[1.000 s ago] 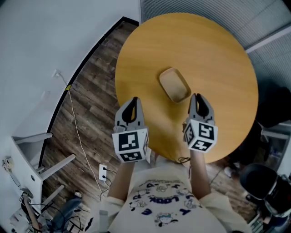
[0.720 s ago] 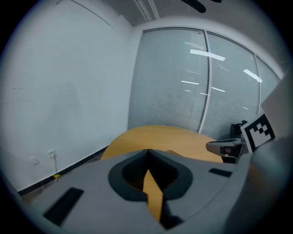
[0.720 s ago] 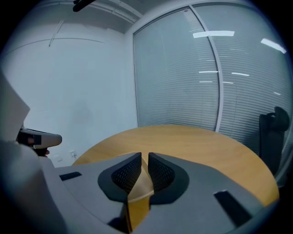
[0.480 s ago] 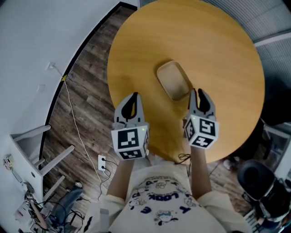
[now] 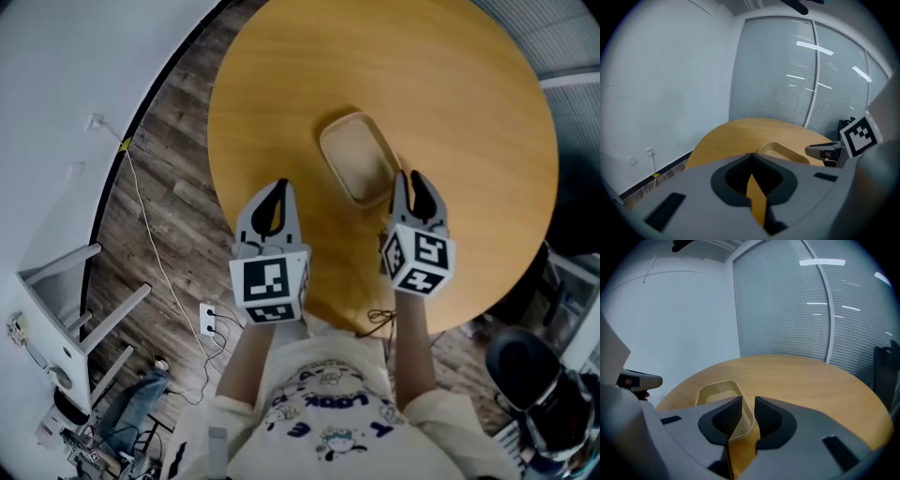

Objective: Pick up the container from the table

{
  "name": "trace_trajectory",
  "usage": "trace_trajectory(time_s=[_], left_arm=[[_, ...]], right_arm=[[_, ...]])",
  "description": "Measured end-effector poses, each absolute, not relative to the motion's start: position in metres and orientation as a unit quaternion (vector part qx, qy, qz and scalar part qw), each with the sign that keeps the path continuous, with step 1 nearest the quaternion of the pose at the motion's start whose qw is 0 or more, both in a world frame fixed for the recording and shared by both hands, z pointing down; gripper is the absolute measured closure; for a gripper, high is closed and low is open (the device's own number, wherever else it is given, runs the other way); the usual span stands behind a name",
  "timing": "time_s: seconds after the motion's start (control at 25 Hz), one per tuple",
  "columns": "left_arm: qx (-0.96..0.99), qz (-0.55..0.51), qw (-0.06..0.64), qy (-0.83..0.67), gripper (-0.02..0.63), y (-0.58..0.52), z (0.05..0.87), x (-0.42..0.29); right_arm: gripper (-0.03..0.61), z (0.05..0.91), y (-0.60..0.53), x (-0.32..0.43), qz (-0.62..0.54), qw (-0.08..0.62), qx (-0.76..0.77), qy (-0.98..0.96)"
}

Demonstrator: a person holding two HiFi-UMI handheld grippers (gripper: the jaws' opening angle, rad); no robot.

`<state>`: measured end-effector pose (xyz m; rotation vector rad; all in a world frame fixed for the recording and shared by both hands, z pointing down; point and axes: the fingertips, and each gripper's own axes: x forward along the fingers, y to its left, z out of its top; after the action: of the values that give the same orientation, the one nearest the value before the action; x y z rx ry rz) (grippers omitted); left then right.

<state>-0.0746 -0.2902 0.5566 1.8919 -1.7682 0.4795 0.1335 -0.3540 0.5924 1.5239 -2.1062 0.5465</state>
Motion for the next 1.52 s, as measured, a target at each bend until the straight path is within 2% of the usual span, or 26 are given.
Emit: trace_trajectory(time_s=[0.68, 0.96, 1.52], left_arm=[[0.694, 0.198, 0.289, -0.629, 0.612, -0.290, 0.594, -0.055], [0.687, 0.198, 0.301, -0.630, 0.612, -0.290, 0.602, -0.062], [0.691, 0.180, 0.282, -0.641, 0.612, -0.285, 0.581, -0.072]], right_arm=[[0.514, 0.635, -0.363, 0.137, 0.234, 0.275, 0.539, -0.761], [0.535, 0.637, -0.370, 0.127, 0.231, 0.276, 0.537, -0.763], [0.554, 0.612, -0.366, 0.124, 0.236, 0.226, 0.556, -0.764]])
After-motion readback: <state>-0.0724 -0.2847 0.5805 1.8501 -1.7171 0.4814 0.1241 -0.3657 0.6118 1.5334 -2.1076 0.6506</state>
